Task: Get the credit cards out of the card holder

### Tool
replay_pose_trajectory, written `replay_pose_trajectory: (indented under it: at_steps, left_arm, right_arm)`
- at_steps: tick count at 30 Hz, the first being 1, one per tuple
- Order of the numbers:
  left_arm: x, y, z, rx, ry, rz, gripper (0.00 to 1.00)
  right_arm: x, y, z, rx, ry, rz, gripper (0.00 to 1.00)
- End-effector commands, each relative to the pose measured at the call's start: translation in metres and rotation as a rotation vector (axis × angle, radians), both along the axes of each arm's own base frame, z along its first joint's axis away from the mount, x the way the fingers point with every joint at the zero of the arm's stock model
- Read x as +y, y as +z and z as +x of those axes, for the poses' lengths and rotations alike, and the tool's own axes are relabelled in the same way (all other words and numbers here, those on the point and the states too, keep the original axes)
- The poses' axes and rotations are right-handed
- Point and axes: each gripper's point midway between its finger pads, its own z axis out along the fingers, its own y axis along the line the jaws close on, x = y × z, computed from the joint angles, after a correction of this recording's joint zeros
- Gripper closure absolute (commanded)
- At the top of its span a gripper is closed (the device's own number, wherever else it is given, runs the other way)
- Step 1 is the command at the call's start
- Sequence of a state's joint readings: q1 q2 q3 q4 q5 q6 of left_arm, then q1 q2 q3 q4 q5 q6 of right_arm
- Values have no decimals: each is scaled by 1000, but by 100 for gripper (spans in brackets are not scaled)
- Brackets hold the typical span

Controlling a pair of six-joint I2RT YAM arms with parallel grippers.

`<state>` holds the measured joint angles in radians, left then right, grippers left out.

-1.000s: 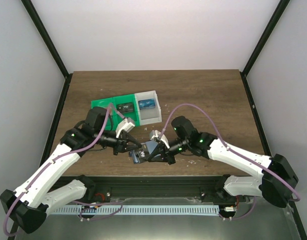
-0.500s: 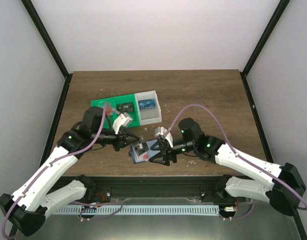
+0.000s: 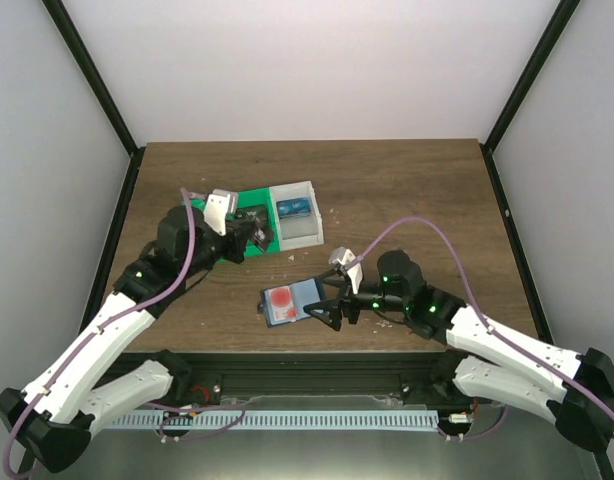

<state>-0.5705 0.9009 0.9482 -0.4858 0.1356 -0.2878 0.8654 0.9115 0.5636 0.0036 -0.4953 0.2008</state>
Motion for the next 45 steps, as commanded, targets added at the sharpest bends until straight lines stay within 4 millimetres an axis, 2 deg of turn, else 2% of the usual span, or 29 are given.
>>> replay_pose_trajectory:
  at_steps: [1,4,9,15,18,22,28,32,37,41,45]
  left_arm:
    - [28,14,43,-71,285,-39,100]
    - [36,-1,62,-33,367,-89,100]
    - [64,-31,97,81,501,-220,100]
    - [86,-55,126,71,662,-279,100]
    - [88,-68,141,88,703,-316,100]
    - [90,-97,161,136,753,-291,100]
    - [87,-132,187,201,785,-266,100]
    - [81,-138,197,190,775,-290,100]
    - [84,-155,206,206,802,-271,100]
    - [83,-156,211,190,800,-270,100]
    - [86,-155,214,162,817,-276,100]
  right_arm:
    - [-5,18,12,-7,-97,55,0]
    - [-14,27,25,17,-207,78,0]
    - [-21,33,18,77,-221,147,0]
    - [-26,29,17,100,-244,145,0]
    - [-27,28,16,94,-241,126,0]
    - [-32,35,18,71,-265,134,0]
    - [-31,46,7,76,-210,159,0]
    - [-25,48,-2,108,-150,177,0]
    - [-23,54,0,86,-148,157,0]
    - [-24,66,2,51,-151,151,0]
    - [-27,69,2,31,-158,149,0]
